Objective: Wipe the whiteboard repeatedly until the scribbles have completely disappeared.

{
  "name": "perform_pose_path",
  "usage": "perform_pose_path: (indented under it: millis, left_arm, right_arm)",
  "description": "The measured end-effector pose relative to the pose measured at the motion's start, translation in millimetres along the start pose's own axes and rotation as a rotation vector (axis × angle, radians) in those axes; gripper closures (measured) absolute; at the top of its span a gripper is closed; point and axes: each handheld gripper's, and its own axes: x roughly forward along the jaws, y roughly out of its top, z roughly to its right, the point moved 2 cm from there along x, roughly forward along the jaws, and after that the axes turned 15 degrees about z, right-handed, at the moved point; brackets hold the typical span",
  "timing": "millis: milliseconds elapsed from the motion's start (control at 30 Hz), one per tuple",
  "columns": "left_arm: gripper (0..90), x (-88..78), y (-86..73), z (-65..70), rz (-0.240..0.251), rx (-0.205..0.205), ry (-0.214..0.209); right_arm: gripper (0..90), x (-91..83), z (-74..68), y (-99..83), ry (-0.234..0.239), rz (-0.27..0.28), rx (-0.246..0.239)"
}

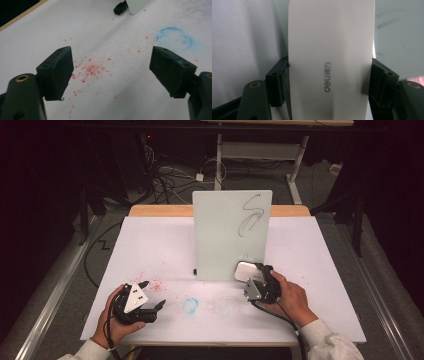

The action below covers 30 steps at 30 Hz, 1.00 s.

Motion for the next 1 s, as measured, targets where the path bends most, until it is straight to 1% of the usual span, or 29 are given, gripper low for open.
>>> perform_pose_path:
  millis: [100, 200, 233, 400, 433, 500, 567, 600, 633, 700, 733, 800, 833, 900, 933, 967, 1000]
  left_arm:
    - [18.9, 0.3, 0.3, 0.5, 0.001, 0.004, -0.003]
    - [18.9, 0.6, 0.3, 0.2, 0.001, 0.002, -0.003]
    - [18.9, 0.6, 0.3, 0.2, 0.001, 0.002, -0.003]
    - [18.9, 0.9, 0.4, 0.5, 0.001, 0.001, -0.004]
    - [18.9, 0.8, 0.5, 0.6, 0.002, 0.001, -0.004]
    - [18.9, 0.5, 0.5, 0.4, 0.002, 0.001, -0.003]
    - [18.9, 0.6, 0.5, 0.0, 0.004, -0.003, -0.003]
    - [18.9, 0.7, 0.5, -0.1, 0.004, -0.002, -0.002]
    - [18.9, 0.7, 0.5, 0.0, 0.004, 0.000, -0.003]
    - [18.9, 0.3, 0.5, 0.2, 0.004, 0.001, -0.003]
    - [18.9, -0.1, 0.5, 0.0, 0.004, 0.001, -0.002]
    - [18.9, -0.9, 0.2, -0.6, 0.005, -0.002, 0.001]
    - [18.9, -1.4, 0.0, -0.9, 0.005, -0.001, 0.003]
    - [18.9, -2.5, -0.5, -1.4, 0.004, -0.001, 0.005]
    - [18.9, -2.9, -0.7, -1.6, 0.005, -0.003, 0.008]
    - [18.9, -3.3, -1.0, -1.9, 0.005, -0.005, 0.010]
    - [18.9, -3.8, -1.2, -2.2, 0.005, -0.005, 0.013]
  right_arm:
    - [30.2, 5.3, -6.6, 8.6, 0.002, 0.007, -0.056]
    - [30.2, 8.6, -11.1, 15.3, 0.003, 0.007, -0.077]
    - [30.2, 10.0, -11.9, 16.9, 0.001, 0.017, -0.084]
    - [30.2, 15.6, -16.4, 26.0, -0.007, 0.057, -0.087]
    - [30.2, 16.2, -17.4, 28.5, -0.007, 0.054, -0.083]
    - [30.2, 18.5, -18.7, 32.5, -0.006, 0.069, -0.076]
    - [30.2, 20.3, -19.8, 36.1, -0.009, 0.075, -0.080]
    - [30.2, 20.9, -20.2, 37.4, -0.008, 0.082, -0.072]
    - [30.2, 21.5, -20.5, 38.1, -0.016, 0.091, -0.062]
    - [30.4, 21.4, -20.4, 38.2, -0.016, 0.091, -0.062]
    - [30.5, 20.8, -18.9, 37.8, -0.001, 0.089, -0.057]
    - [30.6, 18.2, -14.7, 34.9, 0.000, 0.081, -0.025]
    - [30.6, 16.6, -12.8, 32.0, -0.001, 0.074, -0.021]
    - [30.6, 12.5, -9.3, 23.8, -0.012, 0.052, -0.031]
    - [30.6, 10.3, -6.9, 18.8, -0.019, 0.051, -0.031]
    - [30.6, 7.7, -5.4, 14.0, -0.029, 0.046, -0.017]
    - [30.6, 5.7, -3.1, 9.3, -0.033, 0.045, -0.017]
